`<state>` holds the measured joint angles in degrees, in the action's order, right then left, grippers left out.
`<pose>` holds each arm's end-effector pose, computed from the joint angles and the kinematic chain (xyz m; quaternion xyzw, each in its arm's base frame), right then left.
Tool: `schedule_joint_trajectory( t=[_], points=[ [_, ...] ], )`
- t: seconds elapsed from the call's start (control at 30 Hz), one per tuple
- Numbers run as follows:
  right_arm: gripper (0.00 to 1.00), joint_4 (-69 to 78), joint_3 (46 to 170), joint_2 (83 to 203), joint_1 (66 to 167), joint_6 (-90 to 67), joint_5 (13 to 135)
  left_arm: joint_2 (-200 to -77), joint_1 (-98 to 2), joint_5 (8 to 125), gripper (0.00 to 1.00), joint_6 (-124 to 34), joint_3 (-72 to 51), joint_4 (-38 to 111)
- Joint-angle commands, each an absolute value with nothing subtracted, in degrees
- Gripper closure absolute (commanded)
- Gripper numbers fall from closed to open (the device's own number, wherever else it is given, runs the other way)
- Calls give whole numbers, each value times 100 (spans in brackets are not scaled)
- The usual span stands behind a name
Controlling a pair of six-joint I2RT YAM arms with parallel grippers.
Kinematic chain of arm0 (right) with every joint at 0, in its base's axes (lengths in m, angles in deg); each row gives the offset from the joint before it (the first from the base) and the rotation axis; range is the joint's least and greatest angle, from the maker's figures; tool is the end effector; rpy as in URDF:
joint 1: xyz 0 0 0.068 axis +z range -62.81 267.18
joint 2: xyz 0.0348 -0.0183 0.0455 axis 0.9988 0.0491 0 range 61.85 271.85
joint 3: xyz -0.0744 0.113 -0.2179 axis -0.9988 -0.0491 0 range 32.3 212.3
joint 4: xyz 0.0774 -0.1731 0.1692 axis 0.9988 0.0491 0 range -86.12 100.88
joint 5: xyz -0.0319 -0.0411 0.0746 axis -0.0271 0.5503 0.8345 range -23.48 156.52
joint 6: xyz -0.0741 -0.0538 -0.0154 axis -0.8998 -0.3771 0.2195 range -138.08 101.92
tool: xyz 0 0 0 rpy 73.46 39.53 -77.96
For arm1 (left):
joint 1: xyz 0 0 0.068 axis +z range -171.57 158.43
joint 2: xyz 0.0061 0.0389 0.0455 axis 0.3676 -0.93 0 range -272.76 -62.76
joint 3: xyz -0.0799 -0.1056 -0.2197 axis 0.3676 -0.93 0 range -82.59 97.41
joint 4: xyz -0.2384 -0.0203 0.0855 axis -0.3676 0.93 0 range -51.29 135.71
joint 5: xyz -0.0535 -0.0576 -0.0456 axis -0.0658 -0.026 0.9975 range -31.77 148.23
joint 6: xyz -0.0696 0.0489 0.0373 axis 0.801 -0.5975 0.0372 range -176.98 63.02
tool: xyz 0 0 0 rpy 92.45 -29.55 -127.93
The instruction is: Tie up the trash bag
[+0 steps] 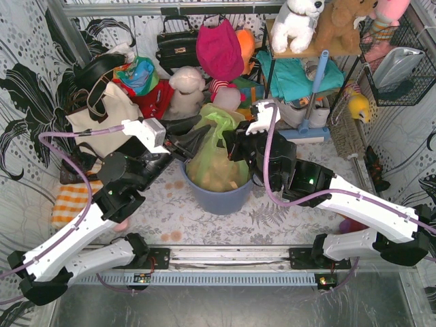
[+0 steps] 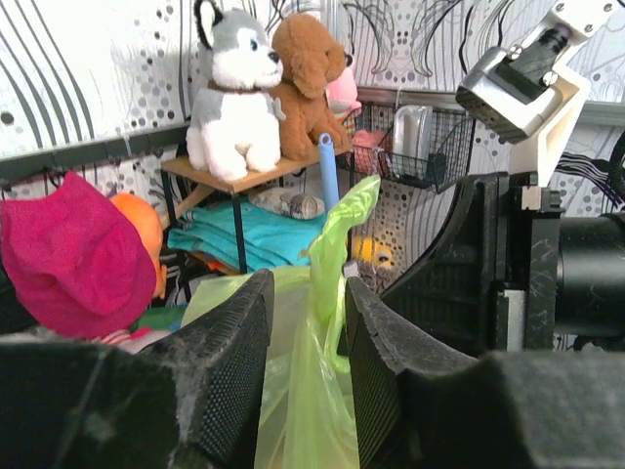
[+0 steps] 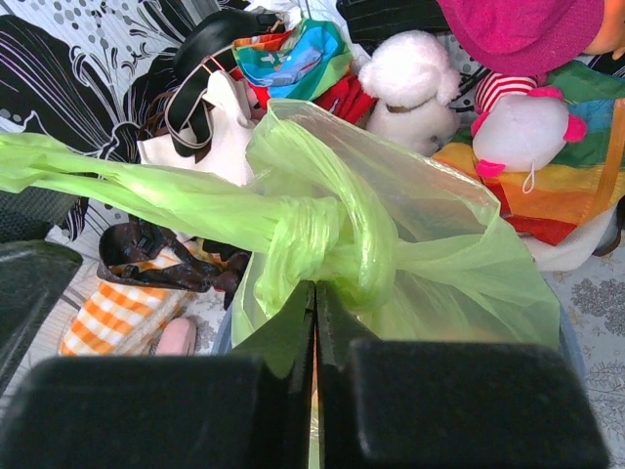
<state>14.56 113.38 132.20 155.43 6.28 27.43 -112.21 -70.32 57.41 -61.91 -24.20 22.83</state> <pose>0.1592 0.2569 0.4495 -0.0294 0.7062 0.3187 0.6315 0.1507 -0.1701 0.4634 0.2379 0.4833 -0.3108 0.7831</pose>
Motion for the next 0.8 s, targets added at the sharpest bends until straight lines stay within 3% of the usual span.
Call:
schedule_joint_trajectory(
  t=[0.0, 0.27, 0.53, 0.77],
  points=[
    [100, 1221, 11283, 13204, 15588, 576, 2622, -11156, -7014, 5591, 55, -5791, -2299, 2979],
    [100, 1295, 11246, 13132, 15589, 659, 2739, -11374, -7010, 5955, 50, -5543, -2420, 3121],
    [100, 1397, 11209, 13097, 15583, 770, 2861, -11540, -7008, 5912, 56, -5607, -2430, 3231],
    [100, 1551, 11176, 13119, 15591, 977, 2862, -11482, -7008, 5831, 56, -5703, -2469, 3404]
  ],
)
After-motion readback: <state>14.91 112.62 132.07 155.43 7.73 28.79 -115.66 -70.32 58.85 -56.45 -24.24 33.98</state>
